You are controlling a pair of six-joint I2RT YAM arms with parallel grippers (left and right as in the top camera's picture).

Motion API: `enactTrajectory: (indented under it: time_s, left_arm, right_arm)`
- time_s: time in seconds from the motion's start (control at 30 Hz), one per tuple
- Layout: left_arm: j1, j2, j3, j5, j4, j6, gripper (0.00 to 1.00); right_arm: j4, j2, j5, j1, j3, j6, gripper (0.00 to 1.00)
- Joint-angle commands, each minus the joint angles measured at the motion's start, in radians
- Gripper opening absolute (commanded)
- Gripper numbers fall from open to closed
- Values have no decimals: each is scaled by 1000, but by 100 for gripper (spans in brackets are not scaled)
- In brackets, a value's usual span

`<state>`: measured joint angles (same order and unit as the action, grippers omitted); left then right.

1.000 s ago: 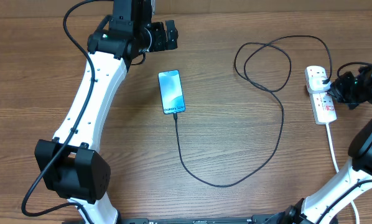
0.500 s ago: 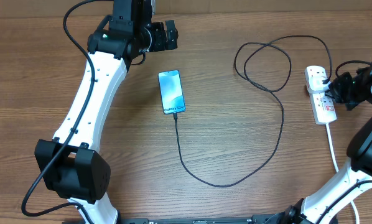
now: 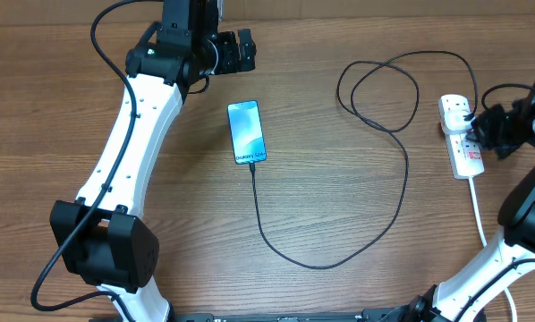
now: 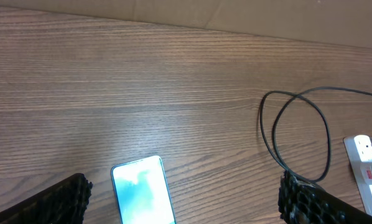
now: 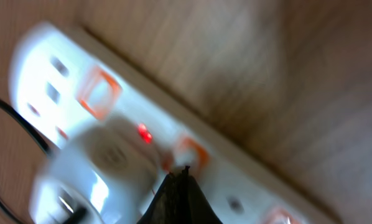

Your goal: Plug charger to phone and switch on socket

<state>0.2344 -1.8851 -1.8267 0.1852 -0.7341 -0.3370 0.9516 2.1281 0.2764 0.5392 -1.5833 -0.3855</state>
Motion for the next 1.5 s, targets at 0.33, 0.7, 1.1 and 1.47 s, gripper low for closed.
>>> enactTrajectory:
  time_s: [0.33, 0.7, 1.1, 1.47]
  left_arm:
    - [1, 5, -21, -10, 1, -3, 99]
    - [1, 5, -21, -10, 1, -3, 100]
    - [1, 5, -21, -10, 1, -3, 99]
    - [1, 5, -21, -10, 1, -3, 99]
  right_arm:
    - [131, -399, 34, 24, -31, 76, 4]
    - [306, -769, 61, -219, -31, 126, 6]
    - [612, -895, 61, -290, -31, 125, 100]
    - [652, -887, 0, -290, -28, 129, 100]
